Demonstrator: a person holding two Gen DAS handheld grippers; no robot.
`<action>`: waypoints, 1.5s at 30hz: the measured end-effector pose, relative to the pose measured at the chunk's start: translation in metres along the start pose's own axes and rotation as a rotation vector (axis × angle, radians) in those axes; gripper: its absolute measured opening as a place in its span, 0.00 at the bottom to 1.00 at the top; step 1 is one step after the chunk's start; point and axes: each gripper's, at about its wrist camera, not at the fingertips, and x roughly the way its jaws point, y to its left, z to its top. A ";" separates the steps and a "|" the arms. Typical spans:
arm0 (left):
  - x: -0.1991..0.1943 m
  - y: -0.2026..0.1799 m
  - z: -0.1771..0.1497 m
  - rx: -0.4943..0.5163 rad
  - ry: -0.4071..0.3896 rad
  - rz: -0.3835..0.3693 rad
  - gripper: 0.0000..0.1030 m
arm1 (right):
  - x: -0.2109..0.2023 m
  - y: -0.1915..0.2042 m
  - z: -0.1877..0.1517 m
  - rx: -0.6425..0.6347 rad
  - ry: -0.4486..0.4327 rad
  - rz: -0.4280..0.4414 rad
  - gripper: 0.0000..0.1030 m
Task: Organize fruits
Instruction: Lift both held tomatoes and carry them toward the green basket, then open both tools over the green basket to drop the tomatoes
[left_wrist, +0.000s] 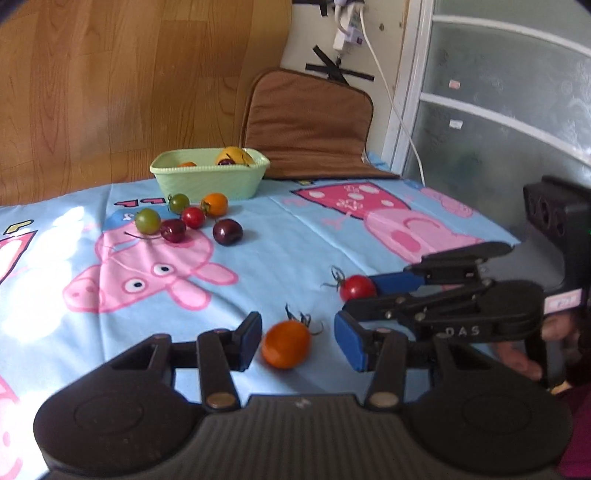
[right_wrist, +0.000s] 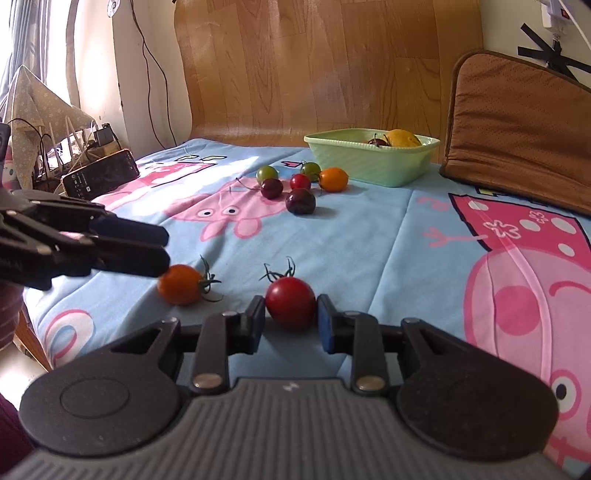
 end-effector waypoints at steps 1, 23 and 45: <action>0.002 -0.002 -0.003 0.011 0.012 0.002 0.43 | -0.001 0.000 -0.001 -0.001 0.000 -0.003 0.33; 0.043 0.071 0.098 -0.110 -0.096 0.061 0.30 | 0.036 -0.053 0.080 0.087 -0.118 -0.014 0.31; 0.127 0.148 0.179 -0.172 -0.097 0.112 0.32 | 0.100 -0.103 0.137 0.171 -0.207 -0.137 0.35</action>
